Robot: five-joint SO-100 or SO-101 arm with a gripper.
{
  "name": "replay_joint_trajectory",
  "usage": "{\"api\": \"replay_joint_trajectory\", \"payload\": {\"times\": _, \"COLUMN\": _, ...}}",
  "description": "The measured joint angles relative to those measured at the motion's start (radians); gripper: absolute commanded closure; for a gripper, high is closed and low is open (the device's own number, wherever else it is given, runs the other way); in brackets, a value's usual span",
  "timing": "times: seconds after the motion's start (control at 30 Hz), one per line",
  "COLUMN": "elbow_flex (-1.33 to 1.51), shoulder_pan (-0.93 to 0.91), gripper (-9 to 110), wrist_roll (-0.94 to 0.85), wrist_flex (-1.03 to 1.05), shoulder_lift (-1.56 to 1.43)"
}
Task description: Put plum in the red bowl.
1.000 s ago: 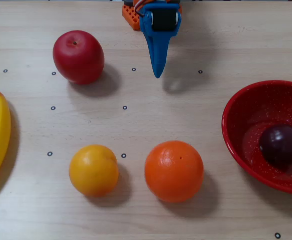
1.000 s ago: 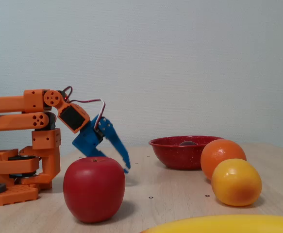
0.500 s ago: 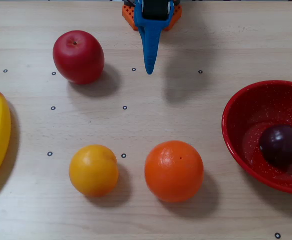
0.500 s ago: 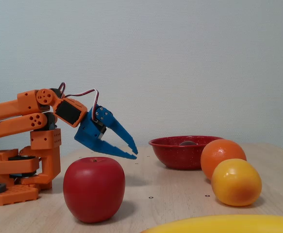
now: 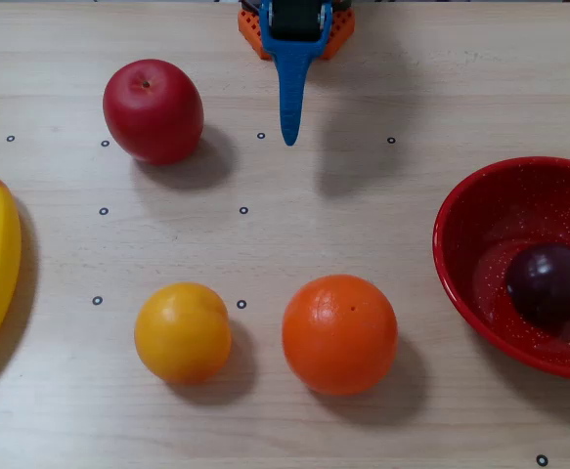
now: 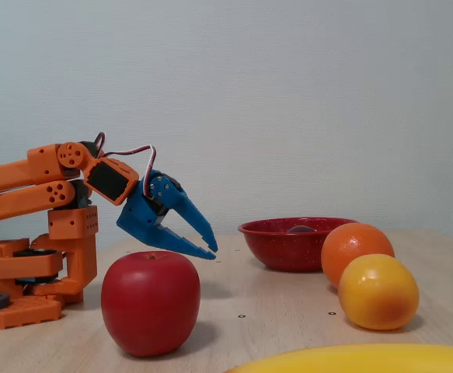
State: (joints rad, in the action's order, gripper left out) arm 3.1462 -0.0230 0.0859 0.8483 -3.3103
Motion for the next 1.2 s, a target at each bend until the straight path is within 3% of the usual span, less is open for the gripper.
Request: {"api": "replay_joint_trajectory", "payload": {"times": 1.2, "elbow_flex": 0.000, "shoulder_pan": 0.002, "gripper": 102, "wrist_roll": 0.028, "wrist_flex": 0.005, "shoulder_lift": 0.000}}
